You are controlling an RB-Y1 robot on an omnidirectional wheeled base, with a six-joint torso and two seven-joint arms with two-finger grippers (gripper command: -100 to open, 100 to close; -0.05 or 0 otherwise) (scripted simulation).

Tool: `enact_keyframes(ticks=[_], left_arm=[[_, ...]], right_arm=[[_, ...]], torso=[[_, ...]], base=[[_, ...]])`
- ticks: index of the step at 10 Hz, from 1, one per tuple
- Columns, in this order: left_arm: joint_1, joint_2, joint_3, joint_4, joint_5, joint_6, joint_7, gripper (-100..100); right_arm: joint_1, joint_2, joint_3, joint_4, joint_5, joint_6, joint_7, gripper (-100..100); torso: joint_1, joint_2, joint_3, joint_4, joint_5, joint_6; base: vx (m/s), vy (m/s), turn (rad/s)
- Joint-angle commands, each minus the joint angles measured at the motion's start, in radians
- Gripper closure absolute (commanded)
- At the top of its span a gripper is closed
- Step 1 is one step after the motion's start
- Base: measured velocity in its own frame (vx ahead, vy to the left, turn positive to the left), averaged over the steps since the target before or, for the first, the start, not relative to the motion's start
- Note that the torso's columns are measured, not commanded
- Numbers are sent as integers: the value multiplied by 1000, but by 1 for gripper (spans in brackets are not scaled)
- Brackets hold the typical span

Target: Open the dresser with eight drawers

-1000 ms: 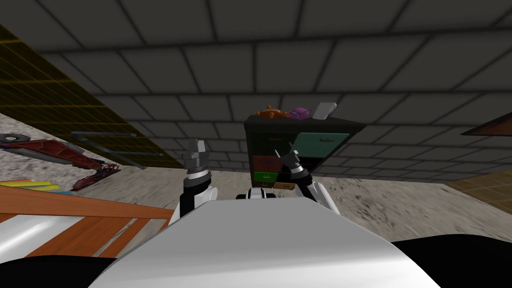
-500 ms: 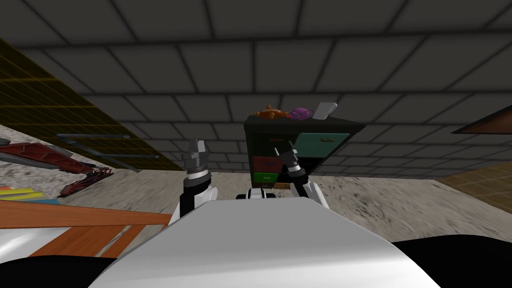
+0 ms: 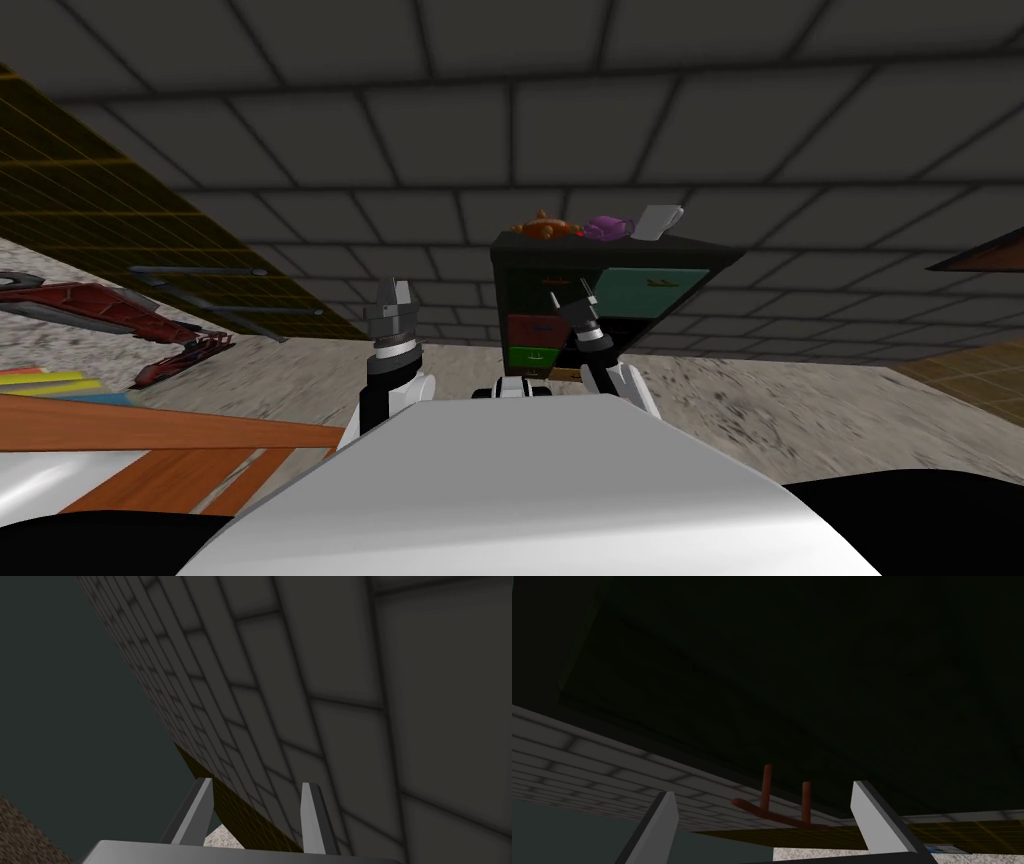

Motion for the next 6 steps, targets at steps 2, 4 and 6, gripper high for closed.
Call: enact_keyframes(ticks=[2, 4, 6], left_arm=[[0, 0, 0, 0, 0, 0, 0, 0], [0, 0, 0, 0, 0, 0, 0, 0], [0, 0, 0, 0, 0, 0, 0, 0]], right_arm=[[6, -10, 8, -35, 13, 36, -17, -100], [0, 3, -1, 7, -2, -7, 4, 100], [-3, 16, -6, 41, -15, -45, 23, 100]], torso=[[0, 1, 0, 0, 0, 0], [-2, 2, 1, 0, 0, 0], [6, -2, 0, -3, 1, -3]], base=[[36, 5, 34], [-37, -12, -102], [-57, -10, -37]])
